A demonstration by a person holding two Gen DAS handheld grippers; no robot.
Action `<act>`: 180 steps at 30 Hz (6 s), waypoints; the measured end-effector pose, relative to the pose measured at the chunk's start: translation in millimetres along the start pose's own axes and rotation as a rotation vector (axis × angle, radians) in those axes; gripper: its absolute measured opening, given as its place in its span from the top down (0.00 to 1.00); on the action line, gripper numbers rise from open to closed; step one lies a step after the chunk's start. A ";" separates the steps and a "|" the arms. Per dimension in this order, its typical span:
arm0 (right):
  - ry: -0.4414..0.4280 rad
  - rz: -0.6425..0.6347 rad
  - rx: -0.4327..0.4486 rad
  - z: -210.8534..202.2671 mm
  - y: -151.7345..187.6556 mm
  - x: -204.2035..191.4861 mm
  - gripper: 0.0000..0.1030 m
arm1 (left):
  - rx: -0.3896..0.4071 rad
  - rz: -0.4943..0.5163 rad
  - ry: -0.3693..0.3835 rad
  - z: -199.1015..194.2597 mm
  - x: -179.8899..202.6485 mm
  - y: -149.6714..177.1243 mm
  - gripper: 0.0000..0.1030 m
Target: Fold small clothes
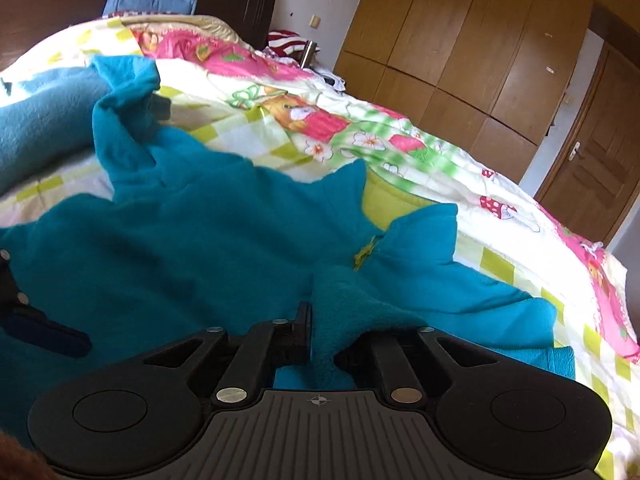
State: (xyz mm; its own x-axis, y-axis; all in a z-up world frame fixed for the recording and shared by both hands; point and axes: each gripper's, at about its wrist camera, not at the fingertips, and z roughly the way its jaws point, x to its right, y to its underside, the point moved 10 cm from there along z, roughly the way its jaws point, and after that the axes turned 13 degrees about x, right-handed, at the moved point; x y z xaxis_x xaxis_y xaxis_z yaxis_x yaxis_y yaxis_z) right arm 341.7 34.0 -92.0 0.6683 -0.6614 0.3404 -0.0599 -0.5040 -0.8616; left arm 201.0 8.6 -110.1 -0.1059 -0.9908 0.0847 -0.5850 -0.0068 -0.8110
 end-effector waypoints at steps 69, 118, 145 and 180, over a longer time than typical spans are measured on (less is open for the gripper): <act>0.322 1.155 -0.025 -80.7 107.7 155.3 0.70 | 0.098 -0.127 -0.075 0.7 -45.1 -13.1 0.03; 0.397 0.826 -0.074 -128.0 77.8 180.3 0.69 | 0.199 -0.142 -0.279 2.4 -117.4 -62.7 0.17; -0.333 -0.328 -0.561 59.0 69.6 107.9 0.86 | 0.217 -0.160 -0.188 20.1 -114.1 -59.4 0.11; -0.147 -0.138 -0.313 42.1 37.3 105.1 0.76 | 0.195 -0.047 -0.317 -11.6 -149.3 -79.1 0.04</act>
State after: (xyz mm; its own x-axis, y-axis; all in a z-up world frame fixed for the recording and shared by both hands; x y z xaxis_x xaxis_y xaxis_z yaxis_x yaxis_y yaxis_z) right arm 440.9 -30.9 -104.3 0.7836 -0.5003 0.3683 -0.1708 -0.7435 -0.6466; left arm 253.8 158.6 -51.9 0.1898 -0.9812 -0.0342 -0.4162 -0.0488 -0.9080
